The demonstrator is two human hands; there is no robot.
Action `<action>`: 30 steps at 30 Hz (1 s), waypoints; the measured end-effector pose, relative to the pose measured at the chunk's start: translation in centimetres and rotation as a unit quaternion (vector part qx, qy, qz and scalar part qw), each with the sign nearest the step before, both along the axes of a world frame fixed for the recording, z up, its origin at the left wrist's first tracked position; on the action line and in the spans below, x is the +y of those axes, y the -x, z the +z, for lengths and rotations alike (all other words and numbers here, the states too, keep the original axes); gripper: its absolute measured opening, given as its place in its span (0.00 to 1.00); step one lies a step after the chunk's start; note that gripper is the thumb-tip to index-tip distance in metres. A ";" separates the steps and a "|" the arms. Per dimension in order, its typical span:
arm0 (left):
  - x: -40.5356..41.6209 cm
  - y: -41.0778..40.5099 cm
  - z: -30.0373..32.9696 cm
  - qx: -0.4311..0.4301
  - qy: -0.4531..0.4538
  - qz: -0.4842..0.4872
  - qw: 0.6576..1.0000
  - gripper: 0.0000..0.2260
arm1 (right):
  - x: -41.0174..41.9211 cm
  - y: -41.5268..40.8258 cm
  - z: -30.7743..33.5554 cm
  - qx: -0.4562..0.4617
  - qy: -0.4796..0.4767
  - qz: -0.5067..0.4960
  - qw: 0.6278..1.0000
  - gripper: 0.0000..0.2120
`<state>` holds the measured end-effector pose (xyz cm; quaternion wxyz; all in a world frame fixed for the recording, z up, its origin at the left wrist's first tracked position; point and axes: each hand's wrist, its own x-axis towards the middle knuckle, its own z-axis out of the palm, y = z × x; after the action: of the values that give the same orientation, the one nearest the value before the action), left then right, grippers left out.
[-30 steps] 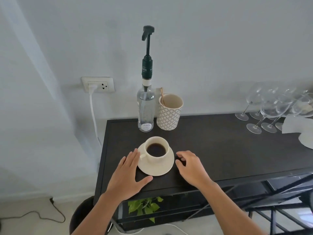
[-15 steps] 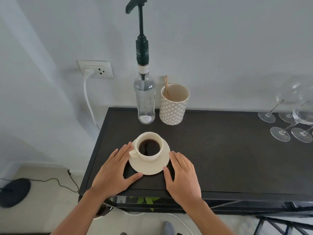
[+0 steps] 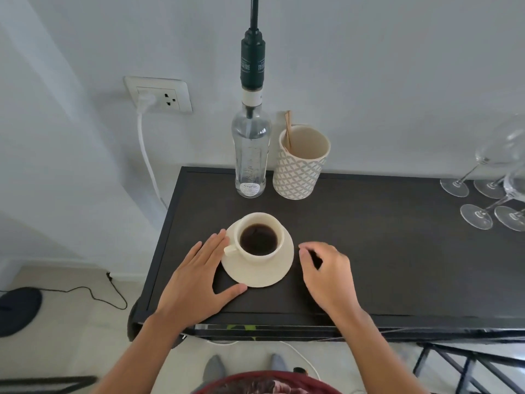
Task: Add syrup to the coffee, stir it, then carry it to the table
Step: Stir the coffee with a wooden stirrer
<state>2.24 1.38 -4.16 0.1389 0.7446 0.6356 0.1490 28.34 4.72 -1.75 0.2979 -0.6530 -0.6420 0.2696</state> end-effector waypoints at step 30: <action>0.2 0.4 -0.2 -0.030 0.012 0.025 0.999 0.44 | 16.6 3.5 11.8 0.021 -0.109 0.035 0.993 0.09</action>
<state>1.81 1.59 -4.38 0.1633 0.7219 0.6514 0.1671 24.88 21.32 10.05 0.3709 -0.5878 -0.6838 0.2221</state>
